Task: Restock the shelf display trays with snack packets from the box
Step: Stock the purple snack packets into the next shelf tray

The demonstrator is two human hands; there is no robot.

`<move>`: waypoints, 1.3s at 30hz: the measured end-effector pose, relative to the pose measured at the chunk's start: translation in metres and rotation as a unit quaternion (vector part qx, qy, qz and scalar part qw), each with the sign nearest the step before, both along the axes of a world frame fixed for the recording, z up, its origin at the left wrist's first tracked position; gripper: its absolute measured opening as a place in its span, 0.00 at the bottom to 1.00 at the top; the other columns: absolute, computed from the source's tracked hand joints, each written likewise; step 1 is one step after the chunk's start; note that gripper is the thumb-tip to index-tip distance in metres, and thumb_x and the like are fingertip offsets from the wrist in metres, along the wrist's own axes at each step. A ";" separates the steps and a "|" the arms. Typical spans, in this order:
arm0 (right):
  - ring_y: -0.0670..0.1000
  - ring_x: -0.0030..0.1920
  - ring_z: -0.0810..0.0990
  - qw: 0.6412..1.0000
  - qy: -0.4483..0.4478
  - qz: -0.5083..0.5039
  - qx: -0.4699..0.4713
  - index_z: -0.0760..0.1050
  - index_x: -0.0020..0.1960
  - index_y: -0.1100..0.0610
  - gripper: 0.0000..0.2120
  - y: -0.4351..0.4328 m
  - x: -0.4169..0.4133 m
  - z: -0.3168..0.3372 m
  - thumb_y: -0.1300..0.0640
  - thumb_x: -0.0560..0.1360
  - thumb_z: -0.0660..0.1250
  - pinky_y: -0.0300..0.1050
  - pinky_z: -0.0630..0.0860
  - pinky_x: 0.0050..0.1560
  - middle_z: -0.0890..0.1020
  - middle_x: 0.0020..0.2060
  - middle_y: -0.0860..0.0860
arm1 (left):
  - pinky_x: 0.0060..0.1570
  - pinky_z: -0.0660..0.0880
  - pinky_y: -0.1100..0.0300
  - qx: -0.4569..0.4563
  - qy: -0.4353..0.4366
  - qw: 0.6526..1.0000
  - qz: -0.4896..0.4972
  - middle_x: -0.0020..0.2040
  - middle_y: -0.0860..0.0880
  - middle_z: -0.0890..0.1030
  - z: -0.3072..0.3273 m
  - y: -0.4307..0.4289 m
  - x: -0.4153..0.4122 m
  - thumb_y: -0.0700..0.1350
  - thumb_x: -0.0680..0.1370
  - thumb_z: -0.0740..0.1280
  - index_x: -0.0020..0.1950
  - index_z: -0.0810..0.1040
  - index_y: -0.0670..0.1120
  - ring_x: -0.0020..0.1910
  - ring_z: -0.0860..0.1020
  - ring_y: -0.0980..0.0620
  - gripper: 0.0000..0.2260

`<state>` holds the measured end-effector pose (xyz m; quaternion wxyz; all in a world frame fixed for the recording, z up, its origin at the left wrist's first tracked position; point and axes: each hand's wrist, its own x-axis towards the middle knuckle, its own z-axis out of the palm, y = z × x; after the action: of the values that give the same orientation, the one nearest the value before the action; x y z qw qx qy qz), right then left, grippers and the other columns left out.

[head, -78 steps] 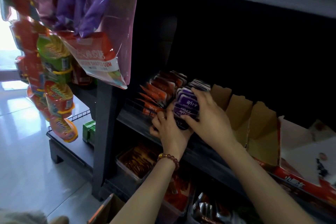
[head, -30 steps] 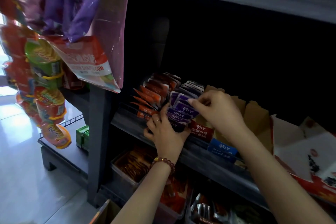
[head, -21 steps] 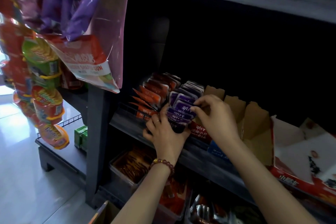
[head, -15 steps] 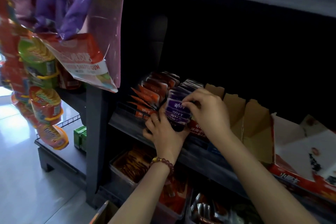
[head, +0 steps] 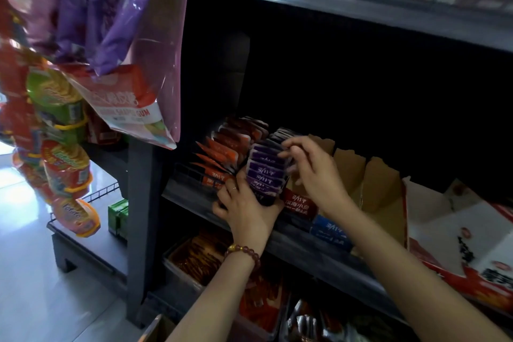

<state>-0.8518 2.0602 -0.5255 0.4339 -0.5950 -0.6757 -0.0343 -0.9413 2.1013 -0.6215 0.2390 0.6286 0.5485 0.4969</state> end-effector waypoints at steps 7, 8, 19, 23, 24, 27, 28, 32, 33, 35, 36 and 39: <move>0.37 0.69 0.59 0.973 -0.211 -0.025 -0.091 0.59 0.75 0.46 0.27 0.002 0.011 -0.005 0.66 0.80 0.57 0.28 0.63 0.63 0.60 0.72 0.40 | 0.65 0.52 0.44 0.021 0.002 1.000 0.010 0.68 0.45 0.66 -0.001 0.001 0.001 0.56 0.64 0.76 0.72 0.62 0.47 0.68 0.58 0.44 0.41; 0.39 0.69 0.62 0.972 -0.220 -0.033 -0.080 0.60 0.74 0.47 0.25 0.004 0.010 -0.007 0.64 0.80 0.58 0.32 0.66 0.62 0.62 0.73 0.42 | 0.65 0.52 0.44 0.020 0.006 1.000 0.011 0.68 0.45 0.66 -0.001 0.001 0.001 0.55 0.64 0.76 0.72 0.62 0.47 0.68 0.58 0.44 0.41; 0.48 0.55 0.79 0.987 -0.118 -0.090 0.057 0.78 0.62 0.53 0.15 0.001 0.004 -0.024 0.62 0.76 0.67 0.45 0.79 0.48 0.80 0.59 0.48 | 0.66 0.51 0.45 0.012 0.027 0.999 0.010 0.69 0.45 0.65 -0.001 0.000 -0.001 0.57 0.64 0.76 0.72 0.62 0.48 0.69 0.57 0.44 0.42; 0.40 0.49 0.75 0.998 0.015 -0.067 0.012 0.73 0.63 0.49 0.16 0.001 0.002 -0.022 0.61 0.76 0.66 0.31 0.73 0.45 0.74 0.57 0.42 | 0.66 0.50 0.45 0.005 0.017 1.000 0.001 0.70 0.45 0.65 0.002 -0.001 -0.002 0.56 0.64 0.76 0.73 0.61 0.48 0.70 0.56 0.44 0.42; 0.40 0.50 0.74 0.994 0.081 -0.079 -0.001 0.70 0.65 0.49 0.18 0.001 0.000 -0.023 0.60 0.76 0.66 0.29 0.71 0.45 0.72 0.58 0.43 | 0.67 0.50 0.45 0.003 0.015 1.000 -0.001 0.70 0.45 0.64 0.002 -0.002 -0.002 0.55 0.64 0.76 0.73 0.61 0.48 0.70 0.56 0.44 0.42; 0.45 0.61 0.70 0.965 0.239 -0.066 -0.089 0.58 0.74 0.52 0.28 -0.007 -0.009 -0.024 0.66 0.77 0.61 0.32 0.70 0.51 0.70 0.64 0.47 | 0.66 0.50 0.44 0.000 0.005 1.000 -0.003 0.70 0.45 0.64 0.002 -0.002 -0.002 0.56 0.64 0.77 0.73 0.61 0.48 0.70 0.56 0.44 0.42; 0.44 0.61 0.69 0.959 0.255 -0.033 -0.122 0.53 0.75 0.52 0.31 -0.010 -0.011 -0.025 0.69 0.77 0.59 0.33 0.70 0.52 0.70 0.60 0.42 | 0.66 0.50 0.44 0.000 0.000 1.000 -0.004 0.71 0.45 0.64 0.002 -0.001 -0.002 0.56 0.64 0.77 0.73 0.61 0.48 0.70 0.56 0.43 0.43; 0.39 0.60 0.64 0.955 0.228 0.032 -0.186 0.51 0.64 0.39 0.31 -0.009 -0.021 -0.027 0.69 0.77 0.60 0.28 0.63 0.57 0.68 0.49 0.36 | 0.66 0.49 0.45 -0.008 -0.014 1.000 -0.016 0.72 0.46 0.62 0.003 0.000 -0.002 0.56 0.65 0.76 0.74 0.60 0.49 0.71 0.54 0.45 0.43; 0.40 0.61 0.65 0.958 0.216 0.033 -0.188 0.54 0.60 0.37 0.30 -0.006 -0.022 -0.027 0.69 0.77 0.61 0.31 0.62 0.61 0.70 0.53 0.39 | 0.66 0.49 0.45 -0.012 -0.019 1.000 -0.019 0.72 0.46 0.61 0.003 0.000 -0.001 0.55 0.65 0.76 0.74 0.60 0.50 0.71 0.53 0.45 0.42; 0.43 0.63 0.67 0.965 0.195 0.023 -0.172 0.58 0.59 0.37 0.30 -0.001 -0.025 -0.031 0.69 0.75 0.63 0.38 0.63 0.66 0.71 0.59 0.45 | 0.66 0.49 0.45 -0.016 -0.027 0.999 -0.019 0.71 0.45 0.62 0.004 0.000 0.000 0.52 0.66 0.76 0.74 0.61 0.50 0.71 0.54 0.44 0.40; 0.42 0.63 0.68 0.969 0.185 0.021 -0.164 0.59 0.61 0.38 0.30 0.001 -0.025 -0.033 0.69 0.75 0.64 0.39 0.63 0.67 0.71 0.61 0.47 | 0.66 0.49 0.44 -0.016 -0.031 0.999 -0.018 0.71 0.45 0.62 0.004 0.000 0.000 0.51 0.66 0.76 0.73 0.62 0.50 0.71 0.54 0.44 0.39; 0.42 0.65 0.67 0.975 0.159 0.035 -0.154 0.58 0.66 0.42 0.32 0.001 -0.022 -0.034 0.70 0.73 0.65 0.40 0.62 0.69 0.70 0.63 0.46 | 0.67 0.49 0.44 -0.016 -0.037 0.999 -0.020 0.70 0.45 0.63 0.004 0.002 -0.001 0.50 0.66 0.77 0.73 0.63 0.50 0.71 0.54 0.44 0.38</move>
<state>-0.8735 2.0617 -0.5594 0.4396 -0.6287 -0.6157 0.1802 -0.9422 2.1037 -0.6172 0.2792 0.6165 0.5345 0.5062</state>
